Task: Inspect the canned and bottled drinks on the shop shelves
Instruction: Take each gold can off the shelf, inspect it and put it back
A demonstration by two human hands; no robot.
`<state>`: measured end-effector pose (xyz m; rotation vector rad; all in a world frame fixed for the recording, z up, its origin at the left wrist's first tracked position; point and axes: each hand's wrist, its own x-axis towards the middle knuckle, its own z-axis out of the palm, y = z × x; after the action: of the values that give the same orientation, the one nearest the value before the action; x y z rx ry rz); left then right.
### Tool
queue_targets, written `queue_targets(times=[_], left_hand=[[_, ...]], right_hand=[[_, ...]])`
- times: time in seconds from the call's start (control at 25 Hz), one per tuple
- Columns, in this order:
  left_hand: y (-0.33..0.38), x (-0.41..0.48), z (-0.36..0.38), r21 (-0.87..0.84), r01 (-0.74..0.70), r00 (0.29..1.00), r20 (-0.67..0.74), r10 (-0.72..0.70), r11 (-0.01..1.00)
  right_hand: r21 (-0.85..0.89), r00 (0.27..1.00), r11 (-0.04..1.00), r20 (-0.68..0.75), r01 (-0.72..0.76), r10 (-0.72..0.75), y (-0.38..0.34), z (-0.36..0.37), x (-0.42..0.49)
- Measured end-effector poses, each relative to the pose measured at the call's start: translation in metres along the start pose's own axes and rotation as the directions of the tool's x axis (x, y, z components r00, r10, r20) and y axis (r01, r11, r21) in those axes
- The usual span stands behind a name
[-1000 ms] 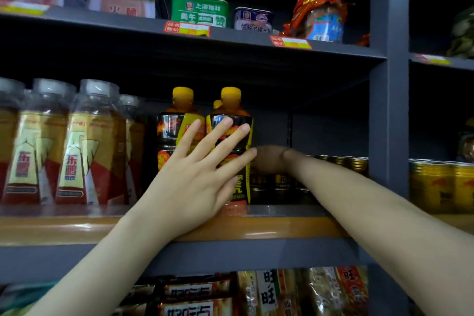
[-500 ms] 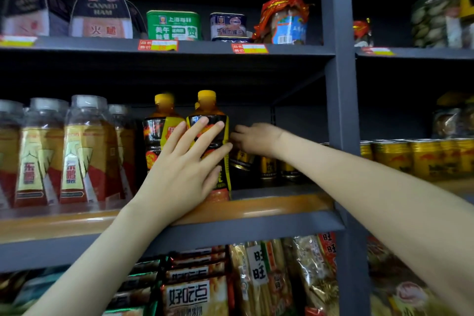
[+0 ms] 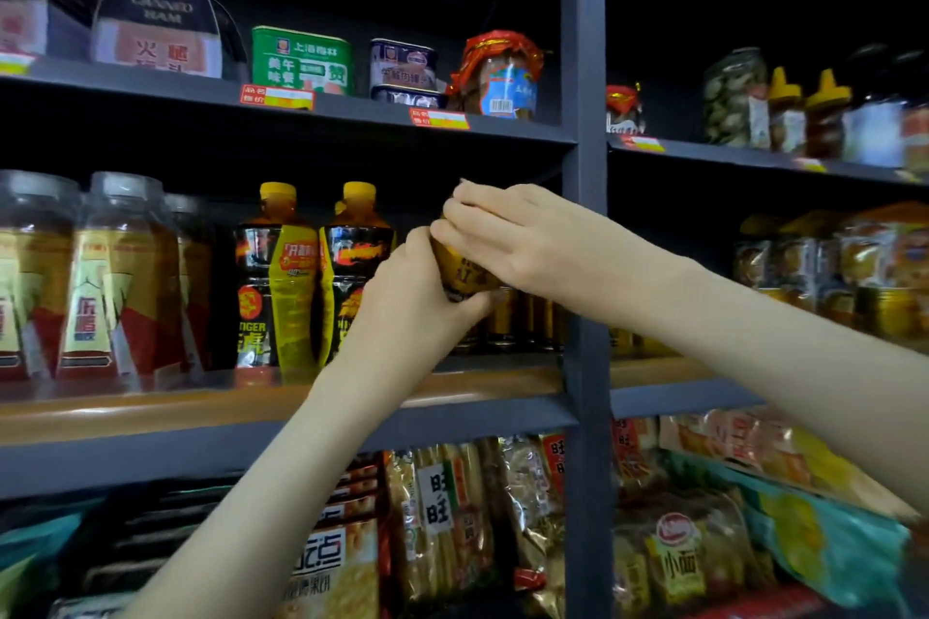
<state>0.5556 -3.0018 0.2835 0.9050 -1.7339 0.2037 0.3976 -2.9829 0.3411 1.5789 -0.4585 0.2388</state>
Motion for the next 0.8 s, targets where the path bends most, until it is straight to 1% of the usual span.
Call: queue_targets(times=[0.04,0.08,0.12,0.16,0.2,0.24,0.28,0.32,0.36,0.4,0.44,0.52,0.56,0.64,0.72,0.8], left_hand=[[0.005,-0.010,-0.004,-0.017,0.000,1.000,0.004,0.000,1.000],[0.009,-0.024,-0.009,-0.039,0.005,1.000,0.011,-0.004,0.999],[0.014,-0.042,-0.012,-0.080,0.019,1.000,0.025,-0.017,0.997],[0.017,-0.061,-0.013,-0.134,0.041,0.998,0.043,-0.036,0.990],[0.021,-0.081,-0.013,-0.187,0.069,0.997,0.057,-0.059,0.980],[0.024,-0.101,-0.010,-0.222,0.103,0.994,0.069,-0.090,0.969],[0.027,-0.120,-0.005,-0.235,0.139,0.989,0.078,-0.124,0.962],[0.032,-0.139,0.002,-0.231,0.185,0.981,0.093,-0.168,0.955],[0.036,-0.155,0.008,-0.212,0.231,0.971,0.111,-0.211,0.950],[0.040,-0.168,0.013,-0.181,0.269,0.961,0.124,-0.249,0.946],[0.045,-0.182,0.019,-0.145,0.305,0.949,0.129,-0.288,0.941],[0.051,-0.209,0.027,-0.086,0.368,0.920,0.177,-0.349,0.926],[0.054,-0.221,0.027,-0.079,0.395,0.902,0.223,-0.370,0.915],[0.055,-0.242,0.022,-0.123,0.447,0.863,0.320,-0.391,0.886],[0.057,-0.257,0.018,-0.168,0.484,0.837,0.373,-0.399,0.859],[0.061,-0.267,0.021,-0.147,0.474,0.846,0.351,-0.402,0.868]], right_hand=[[0.050,0.999,0.999,-0.049,0.006,-0.004,-0.003,-0.008,-0.009],[0.189,0.995,0.981,-0.086,-0.043,0.060,-0.010,-0.015,-0.021],[0.397,0.981,0.907,-0.068,-0.141,0.182,-0.022,-0.021,-0.034],[0.627,0.944,0.732,0.022,-0.269,0.328,-0.036,-0.029,-0.048],[0.811,0.888,0.448,0.176,-0.375,0.424,-0.054,-0.036,-0.062],[0.899,0.835,0.113,0.340,-0.424,0.432,-0.074,-0.043,-0.073],[0.884,0.791,-0.169,0.467,-0.437,0.397,-0.095,-0.046,-0.083],[0.831,0.754,-0.350,0.546,-0.432,0.365,-0.114,-0.047,-0.094],[0.787,0.719,-0.452,0.593,-0.420,0.364,-0.130,-0.045,-0.105],[0.753,0.694,-0.522,0.621,-0.400,0.364,-0.142,-0.041,-0.114],[0.711,0.685,-0.595,0.645,-0.375,0.339,-0.150,-0.038,-0.123],[0.618,0.692,-0.704,0.677,-0.350,0.251,-0.165,-0.038,-0.138],[0.565,0.694,-0.754,0.689,-0.334,0.209,-0.171,-0.039,-0.145],[0.419,0.691,-0.861,0.714,-0.288,0.117,-0.181,-0.043,-0.154],[0.246,0.668,-0.937,0.744,-0.248,0.018,-0.193,-0.048,-0.160],[0.023,0.603,-0.975,0.789,-0.221,-0.118,-0.201,-0.054,-0.162]])
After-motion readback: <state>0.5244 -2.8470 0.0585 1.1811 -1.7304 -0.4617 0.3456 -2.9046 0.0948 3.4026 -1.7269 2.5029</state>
